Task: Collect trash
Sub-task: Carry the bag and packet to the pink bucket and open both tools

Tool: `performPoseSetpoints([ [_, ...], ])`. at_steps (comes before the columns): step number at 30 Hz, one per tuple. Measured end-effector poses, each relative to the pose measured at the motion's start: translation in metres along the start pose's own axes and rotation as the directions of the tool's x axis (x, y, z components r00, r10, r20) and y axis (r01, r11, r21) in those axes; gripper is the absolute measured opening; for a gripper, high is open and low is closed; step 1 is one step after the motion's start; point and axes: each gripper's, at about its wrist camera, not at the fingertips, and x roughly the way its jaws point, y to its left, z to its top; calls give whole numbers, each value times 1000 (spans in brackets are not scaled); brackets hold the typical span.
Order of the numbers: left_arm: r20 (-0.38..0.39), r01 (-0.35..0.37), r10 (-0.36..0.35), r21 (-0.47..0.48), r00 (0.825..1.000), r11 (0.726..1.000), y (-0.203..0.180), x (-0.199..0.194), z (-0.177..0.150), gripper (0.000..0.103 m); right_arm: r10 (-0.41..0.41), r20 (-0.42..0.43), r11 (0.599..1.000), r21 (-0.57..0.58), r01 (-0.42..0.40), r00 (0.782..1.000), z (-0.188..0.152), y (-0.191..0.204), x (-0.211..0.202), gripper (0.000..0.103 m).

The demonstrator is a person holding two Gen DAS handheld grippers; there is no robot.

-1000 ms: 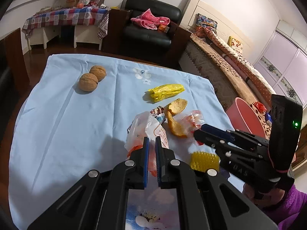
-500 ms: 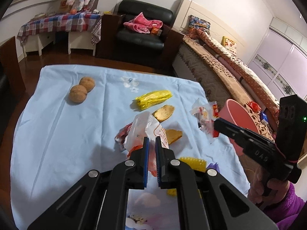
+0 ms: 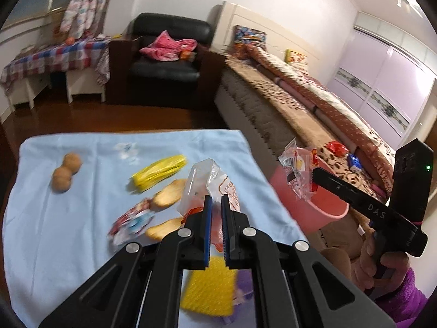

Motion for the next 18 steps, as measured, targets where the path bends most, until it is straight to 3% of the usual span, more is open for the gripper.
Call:
performPoseSetpoints([
  [18,-44,153,-147,161,988,975,-120,63,30,6,-142,65,976,177,129,988,-8,-94,-38,5],
])
